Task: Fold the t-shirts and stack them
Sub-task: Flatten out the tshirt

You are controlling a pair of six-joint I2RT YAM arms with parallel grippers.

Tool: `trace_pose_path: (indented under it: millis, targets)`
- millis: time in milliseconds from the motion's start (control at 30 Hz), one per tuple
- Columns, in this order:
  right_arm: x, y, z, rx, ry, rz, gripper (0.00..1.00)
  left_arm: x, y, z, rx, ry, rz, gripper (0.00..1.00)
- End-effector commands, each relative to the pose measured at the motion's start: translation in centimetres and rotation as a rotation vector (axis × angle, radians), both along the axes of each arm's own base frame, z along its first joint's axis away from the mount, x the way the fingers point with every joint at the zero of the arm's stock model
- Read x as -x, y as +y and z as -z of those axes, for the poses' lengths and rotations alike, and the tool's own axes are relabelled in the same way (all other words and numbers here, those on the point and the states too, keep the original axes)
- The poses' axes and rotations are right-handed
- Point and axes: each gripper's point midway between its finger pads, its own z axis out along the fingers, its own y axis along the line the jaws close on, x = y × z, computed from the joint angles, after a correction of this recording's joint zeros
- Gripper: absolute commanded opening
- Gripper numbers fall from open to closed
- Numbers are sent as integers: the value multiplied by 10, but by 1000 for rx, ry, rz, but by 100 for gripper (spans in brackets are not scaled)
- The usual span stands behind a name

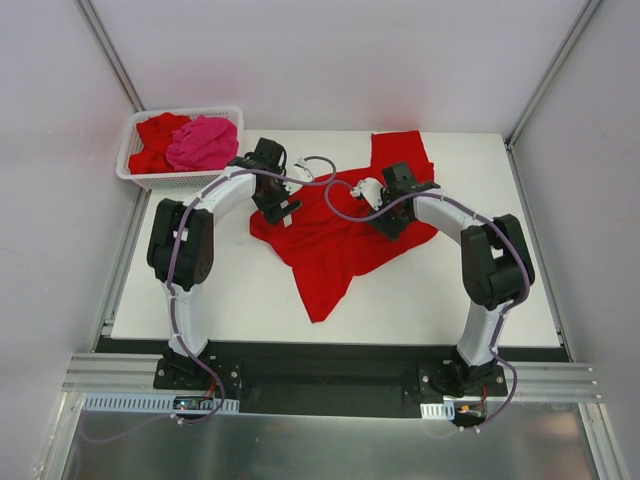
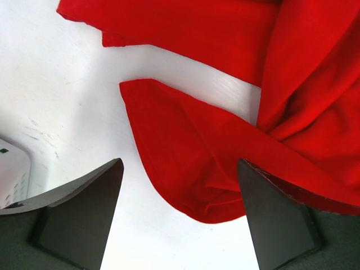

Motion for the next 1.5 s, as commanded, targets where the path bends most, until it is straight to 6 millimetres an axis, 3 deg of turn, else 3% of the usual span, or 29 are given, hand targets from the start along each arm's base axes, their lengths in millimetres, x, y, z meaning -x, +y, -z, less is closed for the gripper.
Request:
trace_pose_path:
  millis: [0,133,267,333,367,400,433,467,567,600,700,833,933,1033,1100,1167,1200,1233,1267,1300,1367,1433,1467]
  targets:
    - [-7,4,0,1,-16,20,65,10,-6,-21,40,-25,-1,83]
    - [2,3,11,14,47,8,62,11,-3,-21,30,-27,-8,83]
    - [10,11,12,-18,98,-30,52,10,-2,-22,22,-32,-10,83]
    - [11,10,12,-10,106,-34,38,11,-2,-22,22,-30,-12,83]
    - [11,9,11,-6,101,-33,20,10,-1,-21,21,-30,-12,83]
    - [9,9,8,-2,94,-32,12,10,-1,-21,20,-29,-12,83]
    - [9,6,5,5,91,-27,3,10,-1,-21,20,-31,-13,83]
    - [10,5,-1,8,83,-28,1,10,-1,-21,15,-31,-12,82]
    - [13,0,-22,18,72,-20,1,10,0,-19,7,-29,-2,83]
    - [15,0,-39,10,48,-21,1,8,0,-18,2,-31,-1,83]
    - [33,-12,-72,25,63,-33,1,7,1,-12,-9,-23,6,83]
    - [79,-35,-92,77,160,-62,1,-1,-2,-14,-4,-34,3,83]
    - [118,-54,-90,123,255,-98,1,-5,-3,-16,1,-42,0,83]
    - [167,-70,-72,171,425,-149,1,-7,-5,-18,1,-49,18,83]
    - [193,-82,-56,209,530,-163,4,-9,-4,-20,-4,-58,22,83]
    - [207,-92,-49,247,584,-198,29,-8,-3,-20,-8,-60,25,83]
    - [219,-98,-42,268,624,-211,30,-8,-3,-23,-6,-67,26,83]
    - [217,-107,-41,320,611,-218,34,-7,-2,-23,-10,-66,26,83]
    - [216,-111,-41,347,609,-241,52,-6,-1,-24,-14,-69,32,83]
    - [213,-112,-43,354,593,-242,64,-5,0,-27,-16,-75,32,83]
    - [182,-105,-56,319,446,-197,68,-1,2,-27,-25,-74,42,83]
    - [139,-93,-75,272,246,-120,79,4,5,-29,-32,-78,47,83]
    - [129,-89,-79,263,209,-110,83,5,6,-32,-34,-86,53,83]
